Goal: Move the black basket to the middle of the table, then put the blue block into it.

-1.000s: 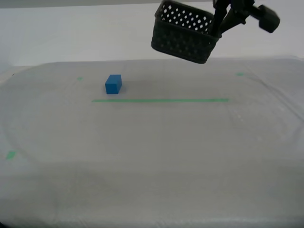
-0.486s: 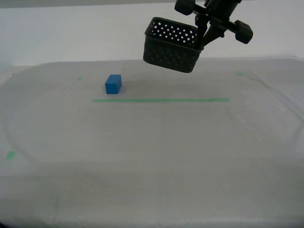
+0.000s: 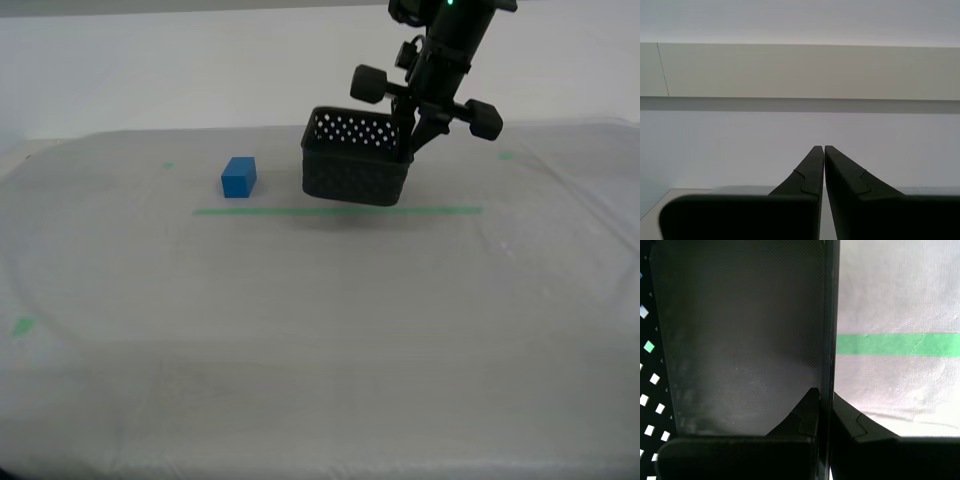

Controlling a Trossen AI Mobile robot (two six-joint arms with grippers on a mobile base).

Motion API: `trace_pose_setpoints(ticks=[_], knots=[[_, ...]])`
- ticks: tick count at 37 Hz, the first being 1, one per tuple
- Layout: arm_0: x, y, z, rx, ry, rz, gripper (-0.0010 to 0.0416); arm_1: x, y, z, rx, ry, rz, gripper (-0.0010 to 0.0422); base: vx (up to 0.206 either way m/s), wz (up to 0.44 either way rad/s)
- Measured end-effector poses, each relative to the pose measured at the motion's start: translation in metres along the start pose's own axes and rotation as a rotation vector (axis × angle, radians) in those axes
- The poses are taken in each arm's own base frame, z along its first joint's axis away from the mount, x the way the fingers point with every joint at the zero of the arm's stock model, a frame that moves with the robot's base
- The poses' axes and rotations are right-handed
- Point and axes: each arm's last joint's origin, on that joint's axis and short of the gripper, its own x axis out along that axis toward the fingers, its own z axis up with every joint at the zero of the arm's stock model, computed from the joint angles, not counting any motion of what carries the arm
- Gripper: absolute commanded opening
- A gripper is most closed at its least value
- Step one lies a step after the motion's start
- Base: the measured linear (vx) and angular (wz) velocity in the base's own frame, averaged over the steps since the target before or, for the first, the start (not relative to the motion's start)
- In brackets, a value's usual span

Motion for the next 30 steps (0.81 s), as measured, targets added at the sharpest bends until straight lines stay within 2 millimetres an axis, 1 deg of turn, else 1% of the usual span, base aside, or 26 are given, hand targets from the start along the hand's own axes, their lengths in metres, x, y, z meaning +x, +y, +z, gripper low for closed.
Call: trace_pose_setpoints(ticks=[6,14,18,23,30], knots=[[0.022,-0.005,-0.002,0.000,0.041,-0.030,-0.0001,0.000,0.000,0.000,0.000,0.001,0.000,0.0000,0.000,0.000],[0.045,-0.004,-0.007,-0.044,0.045,-0.098,-0.0001,0.000,0.000,0.000,0.000,0.001,0.000,0.0000,0.000,0.000],[0.050,0.000,-0.008,-0.062,0.024,-0.093,0.0000,0.000,0.000,0.000,0.000,0.000,0.000,0.0000,0.000,0.000],[0.050,0.005,-0.006,-0.075,-0.015,-0.067,0.0000,0.000,0.000,0.000,0.000,0.000,0.000,0.0000,0.000,0.000],[0.050,0.005,-0.006,-0.054,-0.015,-0.071,0.0003,0.000,0.000,0.000,0.000,0.000,0.000,0.0000,0.000,0.000]])
